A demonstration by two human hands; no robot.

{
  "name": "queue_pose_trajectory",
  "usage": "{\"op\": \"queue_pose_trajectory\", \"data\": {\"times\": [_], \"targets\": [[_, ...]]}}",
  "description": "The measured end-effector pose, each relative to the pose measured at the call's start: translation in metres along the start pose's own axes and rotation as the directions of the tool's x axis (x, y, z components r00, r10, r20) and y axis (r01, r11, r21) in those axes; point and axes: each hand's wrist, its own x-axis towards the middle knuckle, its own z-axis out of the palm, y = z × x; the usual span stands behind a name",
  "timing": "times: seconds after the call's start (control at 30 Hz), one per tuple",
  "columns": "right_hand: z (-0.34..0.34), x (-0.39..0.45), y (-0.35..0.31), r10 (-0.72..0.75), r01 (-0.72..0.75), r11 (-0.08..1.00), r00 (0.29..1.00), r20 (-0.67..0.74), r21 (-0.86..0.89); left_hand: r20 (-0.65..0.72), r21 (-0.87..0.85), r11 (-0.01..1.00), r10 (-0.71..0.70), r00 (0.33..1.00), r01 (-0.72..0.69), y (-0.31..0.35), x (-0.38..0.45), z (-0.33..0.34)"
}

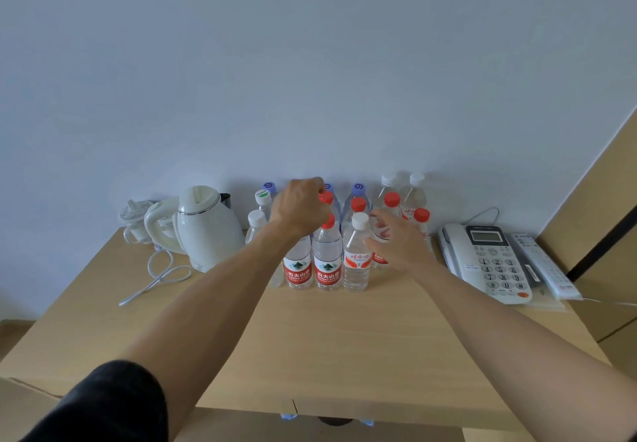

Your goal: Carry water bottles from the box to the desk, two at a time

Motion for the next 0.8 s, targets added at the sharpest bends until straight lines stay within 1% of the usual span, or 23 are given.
{"op": "queue_pose_trajectory", "data": {"times": [0.1,0.17,0.27,0.43,0.6,0.8], "targets": [[-0.016,0.003,-0.004,0.035,-0.037,0.999,0.996,-0.087,-0.011,-0.063,0.114,0.993,0.028,0.998,-0.021,0.001,0.009,-0.012],[-0.029,0.005,-0.007,0.038,-0.048,0.997,0.988,-0.152,-0.061,-0.075,0.188,0.979,0.09,0.993,-0.075,0.004,0.017,-0.016],[-0.048,0.003,-0.011,0.056,-0.087,0.985,0.979,-0.198,-0.15,-0.055,0.25,0.952,0.195,0.979,-0.175,0.02,0.029,-0.015],[-0.077,-0.013,-0.01,0.114,-0.183,0.952,0.956,-0.269,-0.247,0.056,0.243,0.924,0.291,0.955,-0.296,0.066,0.036,0.0],[-0.109,-0.045,0.008,0.218,-0.303,0.9,0.935,-0.279,-0.314,0.139,0.222,0.881,0.394,0.908,-0.417,0.129,0.029,0.027],[-0.158,-0.1,0.045,0.377,-0.482,0.798,0.867,-0.325,-0.361,0.258,0.188,0.814,0.499,0.827,-0.55,0.216,-0.006,0.062]]}}
